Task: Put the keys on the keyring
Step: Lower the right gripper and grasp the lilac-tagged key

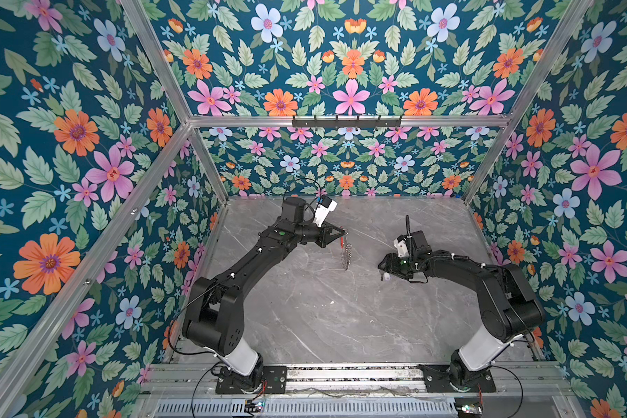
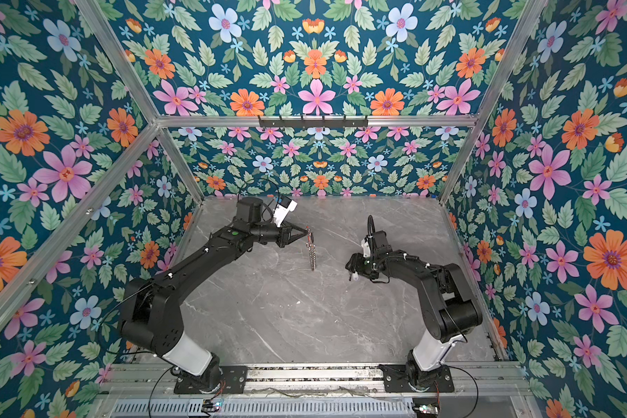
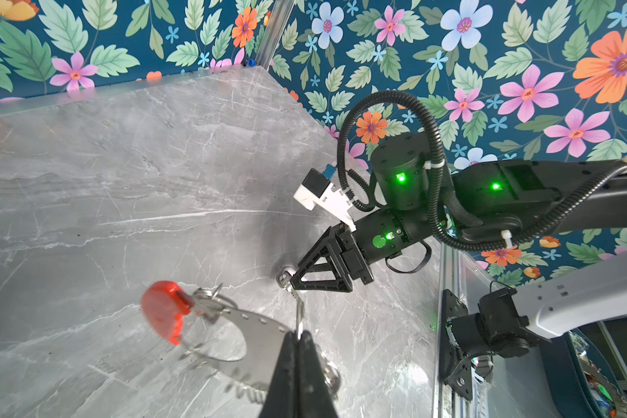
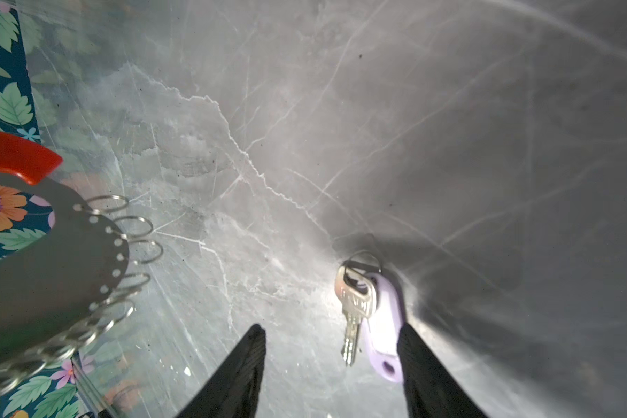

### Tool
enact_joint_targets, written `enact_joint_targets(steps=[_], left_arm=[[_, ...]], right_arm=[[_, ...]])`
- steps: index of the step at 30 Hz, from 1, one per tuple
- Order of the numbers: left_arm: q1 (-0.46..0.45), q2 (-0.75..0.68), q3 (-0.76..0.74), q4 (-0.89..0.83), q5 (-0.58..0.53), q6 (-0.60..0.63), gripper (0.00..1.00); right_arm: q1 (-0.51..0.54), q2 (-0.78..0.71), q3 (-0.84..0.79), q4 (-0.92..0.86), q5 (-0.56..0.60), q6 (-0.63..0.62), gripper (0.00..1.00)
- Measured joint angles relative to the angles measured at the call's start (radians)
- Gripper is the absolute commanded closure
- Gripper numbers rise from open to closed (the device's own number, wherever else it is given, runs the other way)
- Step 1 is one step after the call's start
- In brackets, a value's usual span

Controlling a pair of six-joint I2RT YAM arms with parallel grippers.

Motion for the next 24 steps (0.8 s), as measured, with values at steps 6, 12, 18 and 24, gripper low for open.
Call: enact_joint_targets(steps=[6, 12, 18, 24], left_arm=[[-0.002, -0.005, -0.006, -0.001, -0.005, 0.0, 1.0], [-0.006, -0.007, -0.006, 0.0, -0.012, 0.0, 1.0], [-0.008, -0.007, -0.005, -0.001, -0.018, -0.003, 1.0], [-0.012, -0.007, 0.001, -0.001, -0.022, -0.003, 1.0]], right_arm=[[0.074, -0.002, 0.101, -0.119, 0.188, -0.06, 0.6], [0.14, 0.096, 0.204, -0.248, 0.32, -0.114, 0.66], [0.188, 0.173, 0.31, -0.339, 0.421, -0.13, 0.71], [0.193, 0.219, 0.34, -0.378, 0.45, -0.129, 0.76]])
